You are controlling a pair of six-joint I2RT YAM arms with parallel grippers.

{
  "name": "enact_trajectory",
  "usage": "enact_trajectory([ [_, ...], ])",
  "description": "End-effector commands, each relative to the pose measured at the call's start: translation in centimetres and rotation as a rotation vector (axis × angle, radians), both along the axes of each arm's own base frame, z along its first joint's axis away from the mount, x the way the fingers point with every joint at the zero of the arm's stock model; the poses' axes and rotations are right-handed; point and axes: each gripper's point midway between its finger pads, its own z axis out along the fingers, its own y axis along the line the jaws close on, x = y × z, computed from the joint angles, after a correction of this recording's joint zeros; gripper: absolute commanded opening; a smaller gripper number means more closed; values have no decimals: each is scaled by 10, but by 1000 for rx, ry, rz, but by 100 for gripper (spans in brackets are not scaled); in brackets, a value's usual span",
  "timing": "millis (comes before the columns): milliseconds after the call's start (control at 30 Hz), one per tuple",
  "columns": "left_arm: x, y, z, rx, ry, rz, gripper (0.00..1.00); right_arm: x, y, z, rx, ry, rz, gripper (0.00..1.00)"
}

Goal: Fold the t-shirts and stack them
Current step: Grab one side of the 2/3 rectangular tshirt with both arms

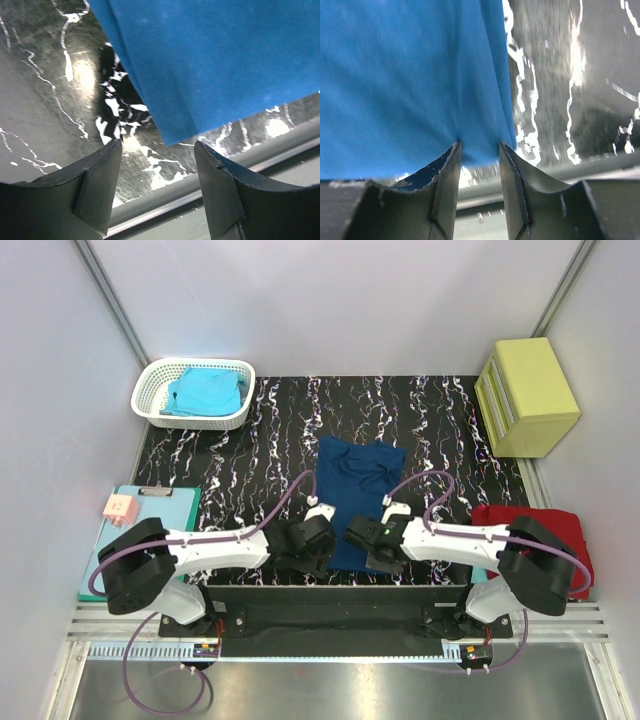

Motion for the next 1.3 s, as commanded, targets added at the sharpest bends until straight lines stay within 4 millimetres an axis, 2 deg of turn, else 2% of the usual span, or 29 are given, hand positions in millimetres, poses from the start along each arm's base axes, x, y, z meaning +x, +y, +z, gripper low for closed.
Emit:
enact_trajectory([
  [0,-2,-17,21,-104,-38,-6,64,-14,-10,19,-13,-40,-33,43],
  [167,-3,-21,24,-108,-52,-15,64,-27,-21,17,-47,-23,-43,43],
  [333,-1,-24,17,-91,-47,-17,64,-34,-24,11,-56,-17,-53,43],
  [533,2,-38,13,-97,-47,-43,64,-26,-25,7,-104,-43,-72,43],
  [733,11,-46,24,-109,-81,-48,64,-15,-13,6,-133,-58,-44,44],
  [833,13,-45,27,-107,-92,-41,64,-15,-14,7,-133,-67,-42,43],
  [1167,16,-38,46,-128,-127,-10,65,-8,-25,49,-111,-144,-74,43],
  [1267,17,-37,50,-131,-138,-10,65,-6,-27,56,-100,-162,-78,44],
])
